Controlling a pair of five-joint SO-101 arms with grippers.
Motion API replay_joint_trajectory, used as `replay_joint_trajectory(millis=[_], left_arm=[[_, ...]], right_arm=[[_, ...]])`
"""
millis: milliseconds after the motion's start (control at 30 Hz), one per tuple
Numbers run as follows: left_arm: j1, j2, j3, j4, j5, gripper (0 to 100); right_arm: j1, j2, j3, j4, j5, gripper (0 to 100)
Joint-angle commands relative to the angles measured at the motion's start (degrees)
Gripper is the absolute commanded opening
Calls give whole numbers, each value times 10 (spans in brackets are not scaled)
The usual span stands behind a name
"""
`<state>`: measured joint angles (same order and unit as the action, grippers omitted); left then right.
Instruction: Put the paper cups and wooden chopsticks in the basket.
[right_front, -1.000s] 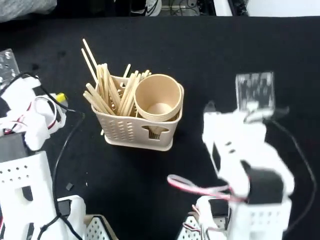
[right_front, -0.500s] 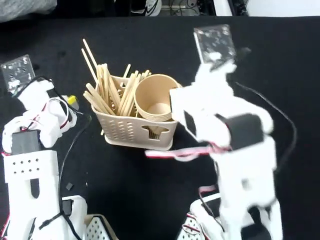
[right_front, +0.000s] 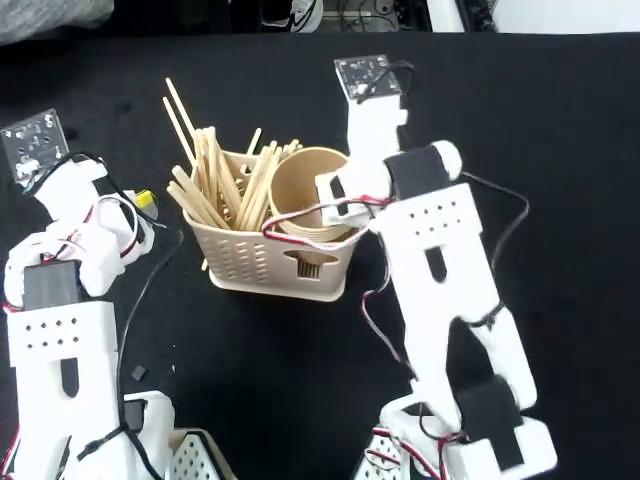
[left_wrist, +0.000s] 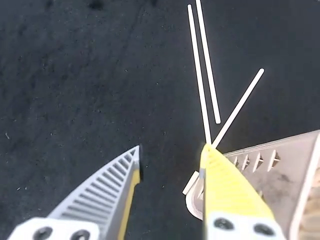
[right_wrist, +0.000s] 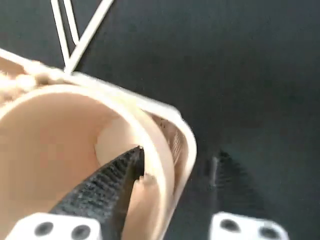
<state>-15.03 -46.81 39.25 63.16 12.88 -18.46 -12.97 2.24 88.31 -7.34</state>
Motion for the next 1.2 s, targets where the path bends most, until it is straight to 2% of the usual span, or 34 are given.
replay_joint_trajectory(millis=[0, 167, 300, 667, 800, 933, 1167], left_arm=[[5, -7, -4, -11, 4, 198], [5, -2, -8, -11, 4, 198], [5, -1, -8, -14, 4, 198], [11, 0, -22, -18, 3, 198], [34, 11, -27, -55, 1, 202], [83, 83, -59, -76, 1, 202], [158, 322, -182, -73, 1, 203]], right_arm=[[-1, 48, -21, -2, 1, 77], [61, 95, -85, 39, 52, 9], [113, 135, -171, 126, 100, 11], [214, 175, -189, 129, 209, 11], [231, 147, -189, 129, 233, 11], [234, 115, -189, 129, 248, 11], [230, 91, -188, 129, 252, 11]])
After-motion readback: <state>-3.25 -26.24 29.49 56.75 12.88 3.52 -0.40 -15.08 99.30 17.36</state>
